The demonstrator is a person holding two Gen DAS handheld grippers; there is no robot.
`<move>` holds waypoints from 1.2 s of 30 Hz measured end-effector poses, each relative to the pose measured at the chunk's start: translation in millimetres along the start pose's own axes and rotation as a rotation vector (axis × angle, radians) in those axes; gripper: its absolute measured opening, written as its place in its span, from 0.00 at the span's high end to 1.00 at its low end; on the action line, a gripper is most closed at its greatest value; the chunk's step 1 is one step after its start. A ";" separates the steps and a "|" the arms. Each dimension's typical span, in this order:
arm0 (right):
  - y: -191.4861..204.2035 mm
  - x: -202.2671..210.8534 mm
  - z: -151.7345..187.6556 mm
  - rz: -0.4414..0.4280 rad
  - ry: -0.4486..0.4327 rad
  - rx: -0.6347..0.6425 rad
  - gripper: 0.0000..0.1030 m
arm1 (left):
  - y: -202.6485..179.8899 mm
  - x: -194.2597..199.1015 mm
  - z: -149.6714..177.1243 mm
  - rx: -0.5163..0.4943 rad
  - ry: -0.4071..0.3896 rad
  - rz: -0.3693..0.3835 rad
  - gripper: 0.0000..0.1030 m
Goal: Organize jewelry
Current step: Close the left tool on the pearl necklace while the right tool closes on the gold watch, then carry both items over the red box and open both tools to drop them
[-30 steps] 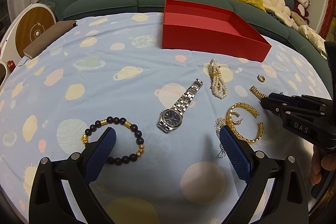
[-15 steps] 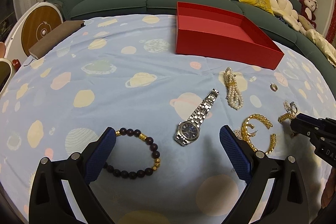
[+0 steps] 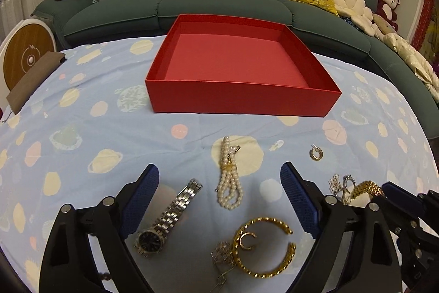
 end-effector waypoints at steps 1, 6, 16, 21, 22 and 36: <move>-1.8 1.5 -0.8 0.002 -0.005 -0.005 0.79 | -1.3 -6.0 -1.5 0.002 0.009 -0.005 0.21; -12.7 1.8 -2.8 0.001 -0.003 -0.036 0.79 | -7.0 -31.5 2.6 0.007 0.066 -0.022 0.32; -21.8 -0.6 -0.1 0.009 0.009 -0.054 0.79 | -23.1 -37.4 7.5 -0.069 0.053 -0.047 0.78; -22.8 1.9 -0.5 0.012 0.009 -0.057 0.79 | -25.5 -35.3 6.4 -0.064 0.064 -0.007 0.89; -22.8 2.9 -0.4 0.013 0.007 -0.056 0.79 | -25.7 -34.3 6.5 -0.064 0.066 -0.005 0.89; -14.5 38.0 -17.9 0.010 -0.070 -0.064 0.79 | -34.7 60.3 -11.9 -0.098 -0.055 0.071 0.89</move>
Point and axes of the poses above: each gripper's, at about its wrist camera, not at the fingertips, and x roughly against the way its jaws point, y to its left, z to its underside, the point moved 4 cm from there along -x, roughly the way its jaws point, and after that the axes turned 3 degrees about x, right-handed, at the moved point
